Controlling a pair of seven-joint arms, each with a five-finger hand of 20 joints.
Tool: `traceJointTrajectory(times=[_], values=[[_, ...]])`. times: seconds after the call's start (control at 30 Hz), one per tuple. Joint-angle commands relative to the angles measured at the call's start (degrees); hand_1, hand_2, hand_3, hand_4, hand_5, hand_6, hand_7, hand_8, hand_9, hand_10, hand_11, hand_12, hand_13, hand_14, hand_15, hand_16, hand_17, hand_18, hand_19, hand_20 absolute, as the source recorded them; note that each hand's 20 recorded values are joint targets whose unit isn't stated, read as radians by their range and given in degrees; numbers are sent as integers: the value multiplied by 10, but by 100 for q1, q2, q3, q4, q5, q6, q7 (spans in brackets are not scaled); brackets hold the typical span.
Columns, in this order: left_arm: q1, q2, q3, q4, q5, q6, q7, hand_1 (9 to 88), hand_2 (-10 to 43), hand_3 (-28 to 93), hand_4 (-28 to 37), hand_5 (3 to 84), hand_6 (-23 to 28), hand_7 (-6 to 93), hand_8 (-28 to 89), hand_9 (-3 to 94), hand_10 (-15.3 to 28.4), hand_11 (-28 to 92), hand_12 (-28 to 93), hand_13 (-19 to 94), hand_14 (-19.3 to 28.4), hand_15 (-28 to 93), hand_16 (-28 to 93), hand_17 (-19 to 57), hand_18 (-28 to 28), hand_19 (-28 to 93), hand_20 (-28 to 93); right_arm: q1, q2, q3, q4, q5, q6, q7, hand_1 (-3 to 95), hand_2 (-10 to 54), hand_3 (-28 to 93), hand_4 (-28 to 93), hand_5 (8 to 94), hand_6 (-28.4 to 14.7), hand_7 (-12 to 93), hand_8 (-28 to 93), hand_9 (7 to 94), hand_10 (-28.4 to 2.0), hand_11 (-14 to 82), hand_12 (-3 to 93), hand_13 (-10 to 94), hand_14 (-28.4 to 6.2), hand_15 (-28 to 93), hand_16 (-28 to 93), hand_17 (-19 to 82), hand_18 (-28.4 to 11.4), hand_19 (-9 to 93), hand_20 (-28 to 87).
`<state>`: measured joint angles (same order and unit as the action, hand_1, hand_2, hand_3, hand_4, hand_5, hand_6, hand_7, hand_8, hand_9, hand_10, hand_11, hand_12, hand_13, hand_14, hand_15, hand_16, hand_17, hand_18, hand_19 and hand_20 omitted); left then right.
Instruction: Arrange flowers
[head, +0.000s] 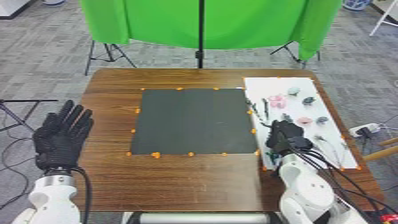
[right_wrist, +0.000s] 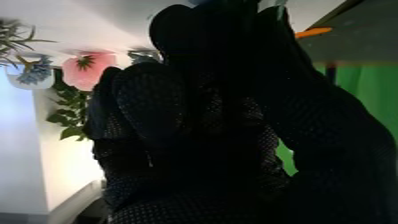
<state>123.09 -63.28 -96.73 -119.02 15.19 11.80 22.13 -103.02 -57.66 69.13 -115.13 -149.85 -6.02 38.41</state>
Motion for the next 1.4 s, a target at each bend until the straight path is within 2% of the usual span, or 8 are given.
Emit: traceJointTrajectory(times=[0.03,0.13,0.23,0.4,0.5,0.7,1.13,1.4], values=[[145,-133,-8,60,-339,-61,4,290,123,786,-283,434,94,74,-88,369,146,180,67,259,158,291,-71,-88,136,333,91,-303,164,69,-124,-80,738,53,588,-95,759,-282,899,-36,216,102,925,-138,174,490,753,-137,665,351,397,-282,931,354],[214,-137,-60,56,-215,-79,0,290,123,786,-283,433,94,75,-88,368,146,180,67,261,158,292,-72,-87,136,334,91,-182,124,81,-256,-20,1000,107,578,-95,777,-279,901,-39,217,114,925,-137,177,491,756,-138,665,352,398,-283,932,358],[261,-141,-104,46,-204,-151,-11,288,121,785,-283,433,94,73,-89,368,145,180,67,261,156,291,-73,-87,136,334,91,-14,30,90,-412,328,1042,276,562,-95,794,-261,901,-41,215,127,925,-138,177,491,756,-138,665,358,400,-283,932,360],[281,-110,-106,56,-244,-154,-35,288,119,784,-283,430,92,72,-88,367,143,176,68,260,156,287,-72,-87,137,332,90,354,-163,-99,-567,1146,1123,468,545,-95,812,-250,900,-43,217,143,922,-137,182,492,755,-138,664,363,400,-284,932,362],[269,-100,-92,65,-342,-178,-56,287,117,785,-283,429,92,71,-87,367,143,175,69,261,156,285,-71,-87,137,332,91,652,-354,-310,-499,1438,1215,513,542,-95,815,-248,900,-43,217,146,921,-136,185,491,755,-138,664,362,402,-284,932,363],[263,-38,-77,77,-324,-171,-123,288,116,784,-283,429,93,70,-87,367,143,174,70,262,155,282,-70,-85,137,329,91,1072,-673,-716,-427,1620,1384,434,539,-95,818,-246,898,-42,219,153,920,-135,190,490,754,-139,666,360,403,-284,932,366],[306,55,-38,55,-416,-198,-49,287,115,784,-283,430,92,71,-87,367,142,172,71,263,154,282,-67,-85,138,329,92,2220,-1619,-1874,517,1892,769,-21,537,-95,819,-246,890,-41,225,159,914,-133,199,492,750,-137,671,358,404,-284,932,370],[115,245,127,113,-418,-170,-178,287,115,783,-283,429,92,69,-86,367,141,172,71,263,155,282,-67,-84,137,327,92,2438,-2496,-2333,1370,1700,940,104,534,-95,822,-240,891,-43,227,158,913,-134,206,489,752,-138,675,354,409,-284,932,379]])
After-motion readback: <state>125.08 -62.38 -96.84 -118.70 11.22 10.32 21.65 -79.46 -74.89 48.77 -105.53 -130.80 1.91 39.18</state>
